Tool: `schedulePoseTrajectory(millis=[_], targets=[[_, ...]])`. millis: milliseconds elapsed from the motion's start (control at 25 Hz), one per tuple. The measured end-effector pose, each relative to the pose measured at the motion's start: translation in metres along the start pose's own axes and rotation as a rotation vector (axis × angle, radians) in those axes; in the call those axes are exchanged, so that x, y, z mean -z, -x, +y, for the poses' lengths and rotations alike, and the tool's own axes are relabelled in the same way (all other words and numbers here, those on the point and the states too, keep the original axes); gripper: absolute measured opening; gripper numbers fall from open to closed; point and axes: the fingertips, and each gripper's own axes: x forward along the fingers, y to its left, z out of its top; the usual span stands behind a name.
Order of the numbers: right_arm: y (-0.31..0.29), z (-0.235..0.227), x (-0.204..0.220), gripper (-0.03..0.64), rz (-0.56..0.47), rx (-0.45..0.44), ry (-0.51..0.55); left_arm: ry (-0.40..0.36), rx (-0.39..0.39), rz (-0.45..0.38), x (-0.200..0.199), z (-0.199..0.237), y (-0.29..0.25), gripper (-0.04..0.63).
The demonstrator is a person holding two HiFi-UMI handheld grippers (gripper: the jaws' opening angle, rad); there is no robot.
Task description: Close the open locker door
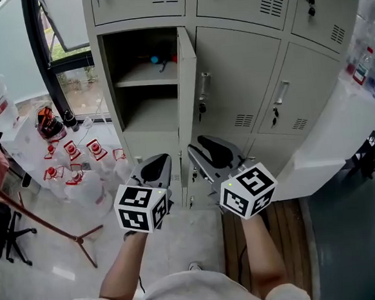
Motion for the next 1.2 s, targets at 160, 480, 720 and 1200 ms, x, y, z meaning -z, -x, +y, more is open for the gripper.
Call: schedulePoseTrajectory(millis=[160, 480, 720, 1200], targets=[[-0.007, -0.002, 0.0, 0.127, 0.0, -0.092, 0.007, -0.006, -0.042, -0.003, -0.004, 0.005, -0.009, 0.006], [-0.024, 0.008, -0.001, 0.146, -0.013, -0.2, 0.072, -0.001, -0.129, 0.015, 0.002, 0.022, -0.012, 0.006], [-0.036, 0.02, -0.001, 0.117, -0.026, -0.253, 0.087, 0.005, -0.206, 0.023, 0.005, 0.038, -0.002, 0.006], [-0.052, 0.026, 0.0, 0.121, -0.039, -0.385, -0.007, 0.025, -0.327, 0.019, 0.007, 0.05, 0.007, 0.007]])
